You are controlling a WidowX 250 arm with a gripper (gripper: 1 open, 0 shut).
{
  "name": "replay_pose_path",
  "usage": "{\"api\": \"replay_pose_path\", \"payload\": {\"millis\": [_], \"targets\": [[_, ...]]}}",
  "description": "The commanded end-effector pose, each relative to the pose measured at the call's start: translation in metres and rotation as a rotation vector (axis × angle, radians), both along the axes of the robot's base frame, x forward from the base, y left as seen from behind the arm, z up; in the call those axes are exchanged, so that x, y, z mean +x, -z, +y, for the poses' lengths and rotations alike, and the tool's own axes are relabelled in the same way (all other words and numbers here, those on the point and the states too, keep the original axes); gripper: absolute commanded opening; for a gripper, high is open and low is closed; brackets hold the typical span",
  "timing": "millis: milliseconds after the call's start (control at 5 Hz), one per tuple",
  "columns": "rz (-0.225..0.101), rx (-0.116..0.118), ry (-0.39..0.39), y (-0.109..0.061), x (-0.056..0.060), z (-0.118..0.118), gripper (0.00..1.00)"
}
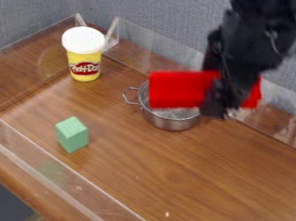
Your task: Put red object to the right side of the table
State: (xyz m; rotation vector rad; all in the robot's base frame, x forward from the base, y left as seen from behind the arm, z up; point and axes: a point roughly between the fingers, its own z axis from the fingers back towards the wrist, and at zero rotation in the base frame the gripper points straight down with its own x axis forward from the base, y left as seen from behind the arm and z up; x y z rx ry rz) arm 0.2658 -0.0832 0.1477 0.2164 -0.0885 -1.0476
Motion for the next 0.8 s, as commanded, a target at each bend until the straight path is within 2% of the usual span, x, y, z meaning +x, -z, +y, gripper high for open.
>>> {"api": "replay_pose_path", "payload": {"millis": [0,200,600], "targets": [[-0.042,-0.029,0.036,-0.003,-0.006,-0.008,0.0],[-0.021,-0.038,0.068,0.017,-0.011,-0.016,0.0],[0.016,-0.072,0.124,0.053,-0.017,-0.034,0.0]]}}
